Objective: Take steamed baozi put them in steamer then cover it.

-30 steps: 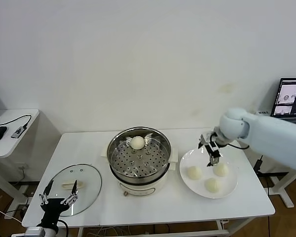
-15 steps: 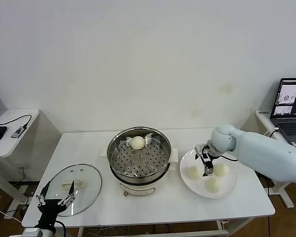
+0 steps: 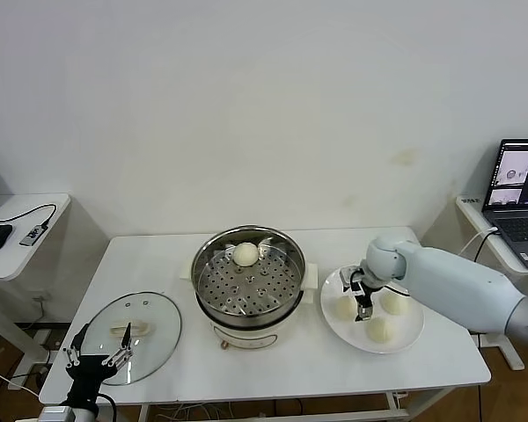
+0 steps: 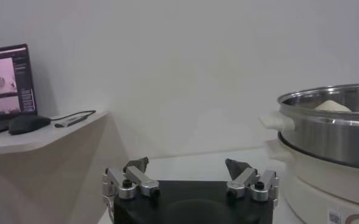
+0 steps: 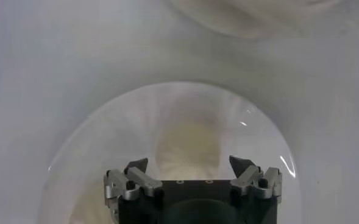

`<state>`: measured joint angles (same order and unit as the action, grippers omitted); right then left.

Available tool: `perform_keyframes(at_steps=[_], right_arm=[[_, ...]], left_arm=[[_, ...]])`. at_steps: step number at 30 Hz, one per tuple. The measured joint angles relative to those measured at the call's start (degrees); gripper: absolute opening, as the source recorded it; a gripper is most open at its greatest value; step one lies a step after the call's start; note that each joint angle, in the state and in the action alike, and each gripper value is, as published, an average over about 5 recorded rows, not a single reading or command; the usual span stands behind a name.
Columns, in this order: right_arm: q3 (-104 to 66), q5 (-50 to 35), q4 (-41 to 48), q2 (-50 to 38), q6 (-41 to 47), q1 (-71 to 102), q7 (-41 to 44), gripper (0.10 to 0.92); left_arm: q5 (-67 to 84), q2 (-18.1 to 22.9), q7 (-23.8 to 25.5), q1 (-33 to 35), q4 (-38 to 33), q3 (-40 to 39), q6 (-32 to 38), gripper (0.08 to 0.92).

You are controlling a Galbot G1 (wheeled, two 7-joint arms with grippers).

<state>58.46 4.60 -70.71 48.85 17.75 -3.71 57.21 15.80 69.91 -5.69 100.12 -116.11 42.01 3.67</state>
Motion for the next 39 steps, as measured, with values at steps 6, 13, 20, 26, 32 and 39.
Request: perform_keyframes(at_steps=[6, 13, 20, 26, 32, 39], right_arm=[[-0.6, 0.1, 0.5, 0.5, 0.0, 0.3, -0.1, 0.666], [-1.1, 0.2, 0.5, 0.6, 0.1, 0.4, 0.0, 0.612], [-1.0, -0.8, -1.2, -0.7, 0.2, -2.0, 1.2, 0.594], [1.2, -3.3, -4.0, -3.0, 1.0, -8.0, 2.4, 0.594], [5.1, -8.2, -7.3, -3.9, 2.4, -17.3, 2.6, 0.594], [9.5, -15.3, -9.6, -1.7, 5.1, -27.8, 1.7, 0.594]], left_arm=[[-0.1, 0.1, 0.0, -0.2, 0.1, -0.1, 0.0, 0.823], [-0.1, 0.1, 0.0, -0.1, -0.1, -0.1, 0.0, 0.823], [-0.1, 0.1, -0.1, -0.1, -0.7, -0.1, 0.0, 0.823], [0.0, -0.1, -0.1, -0.4, -0.9, -0.2, -0.1, 0.823], [0.0, -0.2, -0.1, -0.5, -1.2, -0.7, -0.1, 0.823], [0.2, -0.6, -0.1, -0.7, -1.5, -0.9, -0.4, 0.823]])
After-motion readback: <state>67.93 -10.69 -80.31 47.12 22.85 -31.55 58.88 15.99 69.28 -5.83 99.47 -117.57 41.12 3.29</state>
